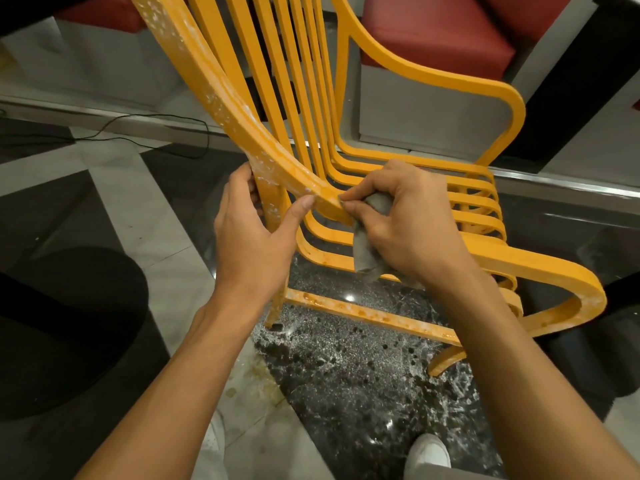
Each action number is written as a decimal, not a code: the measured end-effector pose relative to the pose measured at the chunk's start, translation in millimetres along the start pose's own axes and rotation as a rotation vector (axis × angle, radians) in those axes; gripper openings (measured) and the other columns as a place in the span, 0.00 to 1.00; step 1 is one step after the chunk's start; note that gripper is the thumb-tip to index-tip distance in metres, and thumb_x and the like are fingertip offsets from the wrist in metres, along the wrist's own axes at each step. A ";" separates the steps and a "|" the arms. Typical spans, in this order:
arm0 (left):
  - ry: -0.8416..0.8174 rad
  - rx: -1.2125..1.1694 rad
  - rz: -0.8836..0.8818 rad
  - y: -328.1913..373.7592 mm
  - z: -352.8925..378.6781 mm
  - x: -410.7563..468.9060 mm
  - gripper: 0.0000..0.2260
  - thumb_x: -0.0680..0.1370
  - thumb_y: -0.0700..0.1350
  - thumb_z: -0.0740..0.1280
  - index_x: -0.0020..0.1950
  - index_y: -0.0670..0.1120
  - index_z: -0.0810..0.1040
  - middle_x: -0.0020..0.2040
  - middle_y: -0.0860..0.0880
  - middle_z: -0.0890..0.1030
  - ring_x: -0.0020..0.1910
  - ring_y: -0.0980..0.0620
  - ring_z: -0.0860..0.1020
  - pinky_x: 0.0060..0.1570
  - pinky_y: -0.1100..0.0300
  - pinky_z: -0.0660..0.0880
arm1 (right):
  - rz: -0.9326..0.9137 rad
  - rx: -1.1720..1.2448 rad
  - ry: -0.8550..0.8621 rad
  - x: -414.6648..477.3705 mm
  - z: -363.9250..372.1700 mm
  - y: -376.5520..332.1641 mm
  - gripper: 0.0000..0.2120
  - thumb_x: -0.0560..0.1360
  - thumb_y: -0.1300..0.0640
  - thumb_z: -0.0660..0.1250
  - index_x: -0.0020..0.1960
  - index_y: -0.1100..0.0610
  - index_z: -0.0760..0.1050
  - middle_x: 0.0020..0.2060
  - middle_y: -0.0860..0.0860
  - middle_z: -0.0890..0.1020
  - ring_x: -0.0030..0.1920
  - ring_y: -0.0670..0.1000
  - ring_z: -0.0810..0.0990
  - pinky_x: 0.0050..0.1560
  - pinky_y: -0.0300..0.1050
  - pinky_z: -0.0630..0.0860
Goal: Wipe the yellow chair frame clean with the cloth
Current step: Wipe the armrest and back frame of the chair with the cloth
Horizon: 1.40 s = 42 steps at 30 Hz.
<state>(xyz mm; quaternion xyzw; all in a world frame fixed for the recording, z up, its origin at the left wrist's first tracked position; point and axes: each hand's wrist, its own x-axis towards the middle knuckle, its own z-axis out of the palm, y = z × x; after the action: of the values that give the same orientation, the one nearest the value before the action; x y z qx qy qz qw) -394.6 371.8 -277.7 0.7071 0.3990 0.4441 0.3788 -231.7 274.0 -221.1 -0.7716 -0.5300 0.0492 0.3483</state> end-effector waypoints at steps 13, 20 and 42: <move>0.003 -0.018 -0.027 2.1 -2.3 1.1 0.27 0.79 0.57 0.75 0.75 0.51 0.73 0.63 0.56 0.82 0.62 0.60 0.80 0.62 0.61 0.78 | 0.033 0.045 -0.052 4.8 -11.1 8.3 0.03 0.75 0.55 0.78 0.47 0.47 0.87 0.44 0.41 0.81 0.49 0.44 0.79 0.47 0.29 0.70; 0.002 -0.033 -0.034 5.9 -4.8 1.3 0.26 0.80 0.55 0.75 0.74 0.49 0.74 0.62 0.57 0.83 0.61 0.62 0.80 0.61 0.66 0.78 | -0.030 0.046 -0.008 3.2 1.1 -0.5 0.03 0.75 0.54 0.78 0.49 0.49 0.88 0.47 0.46 0.82 0.50 0.46 0.80 0.49 0.36 0.75; 0.014 -0.109 -0.007 6.0 -10.7 4.9 0.22 0.82 0.52 0.73 0.74 0.49 0.76 0.63 0.57 0.83 0.62 0.65 0.80 0.59 0.70 0.77 | -0.033 0.116 -0.028 10.4 2.9 -8.8 0.03 0.75 0.54 0.78 0.48 0.49 0.88 0.46 0.45 0.83 0.49 0.43 0.80 0.49 0.34 0.74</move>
<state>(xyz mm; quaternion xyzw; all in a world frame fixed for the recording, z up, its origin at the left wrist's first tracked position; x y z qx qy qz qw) -401.7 375.8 -267.3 0.6810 0.3795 0.4687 0.4154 -235.4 286.0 -215.1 -0.7404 -0.5438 0.0848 0.3859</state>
